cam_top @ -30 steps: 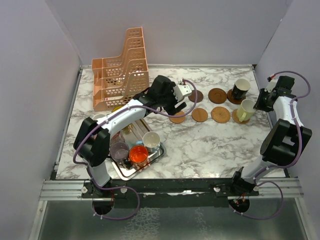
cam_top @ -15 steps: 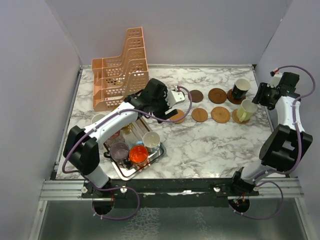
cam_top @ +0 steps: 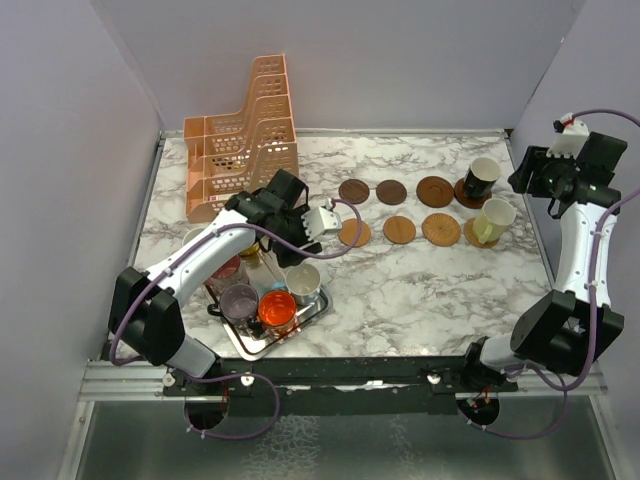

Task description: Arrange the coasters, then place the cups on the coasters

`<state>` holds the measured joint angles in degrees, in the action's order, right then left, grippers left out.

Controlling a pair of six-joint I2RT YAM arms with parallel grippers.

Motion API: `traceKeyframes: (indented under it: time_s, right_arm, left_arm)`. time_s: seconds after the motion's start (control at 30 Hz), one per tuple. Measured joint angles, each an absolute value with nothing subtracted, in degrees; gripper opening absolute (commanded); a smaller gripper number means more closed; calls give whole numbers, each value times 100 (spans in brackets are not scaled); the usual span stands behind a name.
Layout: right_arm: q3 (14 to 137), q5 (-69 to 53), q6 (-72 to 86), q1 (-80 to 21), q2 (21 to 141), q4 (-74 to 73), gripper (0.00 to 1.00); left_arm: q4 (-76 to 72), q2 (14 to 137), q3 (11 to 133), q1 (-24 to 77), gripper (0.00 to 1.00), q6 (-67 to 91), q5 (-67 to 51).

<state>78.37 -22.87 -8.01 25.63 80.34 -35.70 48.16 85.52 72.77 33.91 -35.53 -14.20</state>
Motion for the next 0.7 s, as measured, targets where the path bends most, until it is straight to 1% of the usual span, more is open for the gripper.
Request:
traceKeyframes:
  time_s: [0.1,0.4,0.7]
  right_arm:
    - [7848,-2523,-829,2563,7944,-3686,54]
    - [7846,-2825,-843,2556,7830,-3806,54]
    - [7830,-3013,-838,2517,7830,-3861,54]
  left_arm:
    - [5028,8584,7220,3391,56,-3708,-1566]
    - [5177,9028,7220,3391,43,-3806,-2001]
    - [5168,9485,7262,3498,19,-3708,-2187]
